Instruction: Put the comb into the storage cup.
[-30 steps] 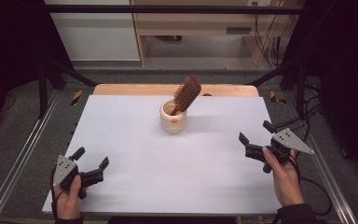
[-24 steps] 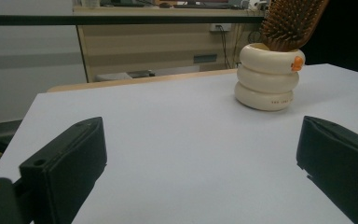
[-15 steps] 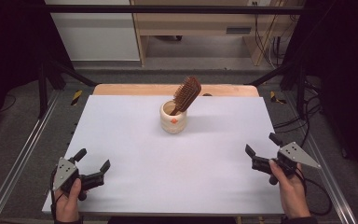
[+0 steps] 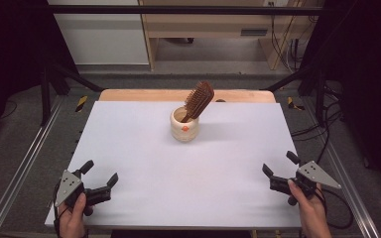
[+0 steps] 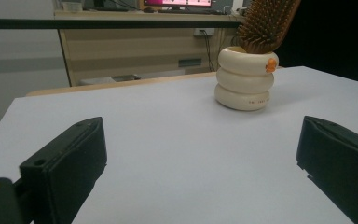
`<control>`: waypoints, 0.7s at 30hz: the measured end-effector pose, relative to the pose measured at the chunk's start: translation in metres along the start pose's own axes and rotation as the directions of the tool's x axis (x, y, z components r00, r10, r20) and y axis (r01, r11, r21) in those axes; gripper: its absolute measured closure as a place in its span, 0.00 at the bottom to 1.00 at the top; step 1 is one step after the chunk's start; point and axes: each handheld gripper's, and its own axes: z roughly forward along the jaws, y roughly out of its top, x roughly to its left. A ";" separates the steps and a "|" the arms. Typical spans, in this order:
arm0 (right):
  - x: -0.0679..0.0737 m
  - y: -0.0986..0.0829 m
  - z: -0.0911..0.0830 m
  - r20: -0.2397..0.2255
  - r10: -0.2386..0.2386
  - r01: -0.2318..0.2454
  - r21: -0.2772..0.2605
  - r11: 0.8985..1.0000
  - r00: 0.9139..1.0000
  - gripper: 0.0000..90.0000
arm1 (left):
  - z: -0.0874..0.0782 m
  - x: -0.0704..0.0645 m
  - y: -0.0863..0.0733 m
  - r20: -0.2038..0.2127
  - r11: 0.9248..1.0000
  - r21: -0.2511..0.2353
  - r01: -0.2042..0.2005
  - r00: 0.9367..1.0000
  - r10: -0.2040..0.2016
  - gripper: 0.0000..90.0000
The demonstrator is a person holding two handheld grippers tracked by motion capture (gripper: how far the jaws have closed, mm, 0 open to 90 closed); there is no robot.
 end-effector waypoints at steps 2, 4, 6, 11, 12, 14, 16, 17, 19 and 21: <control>0.003 -0.002 0.001 -0.011 -0.004 0.004 0.001 1.000 1.000 0.03 | -0.001 0.001 0.000 -0.001 1.000 -0.008 0.000 1.000 0.000 0.02; 0.007 -0.005 0.002 -0.026 -0.007 0.007 0.005 1.000 1.000 0.03 | -0.001 0.002 0.000 -0.001 1.000 -0.012 -0.003 1.000 0.003 0.02; 0.010 -0.008 0.004 -0.034 -0.013 0.014 0.010 1.000 0.999 0.03 | -0.002 0.002 0.000 0.000 1.000 -0.017 -0.005 1.000 0.005 0.02; 0.017 -0.012 0.009 -0.064 -0.017 0.018 0.019 1.000 0.998 0.03 | -0.002 0.001 0.000 0.008 1.000 -0.022 -0.015 1.000 0.015 0.02; 0.018 -0.013 0.010 -0.069 -0.007 0.009 0.020 1.000 0.998 0.03 | -0.002 0.000 0.000 0.009 1.000 -0.025 -0.016 1.000 0.017 0.02; 0.020 -0.013 0.013 -0.075 -0.008 0.009 0.013 1.000 0.997 0.03 | -0.002 0.000 0.000 0.010 1.000 -0.027 -0.016 1.000 0.016 0.02; 0.023 -0.014 0.015 -0.075 -0.010 0.011 0.011 1.000 0.997 0.03 | -0.003 0.001 0.000 0.010 0.999 -0.029 -0.015 1.000 0.015 0.02; 0.024 -0.014 0.016 -0.076 -0.013 0.014 0.011 1.000 0.997 0.03 | -0.003 0.001 0.000 0.011 0.999 -0.032 -0.014 1.000 0.014 0.02; 0.026 -0.015 0.018 -0.082 -0.008 0.009 0.008 1.000 0.997 0.03 | -0.003 0.001 0.001 0.013 0.999 -0.037 -0.011 1.000 0.012 0.02; 0.028 -0.014 0.020 -0.088 -0.008 0.008 -0.001 1.000 0.996 0.03 | -0.003 0.001 0.001 0.014 0.999 -0.039 -0.014 1.000 0.014 0.02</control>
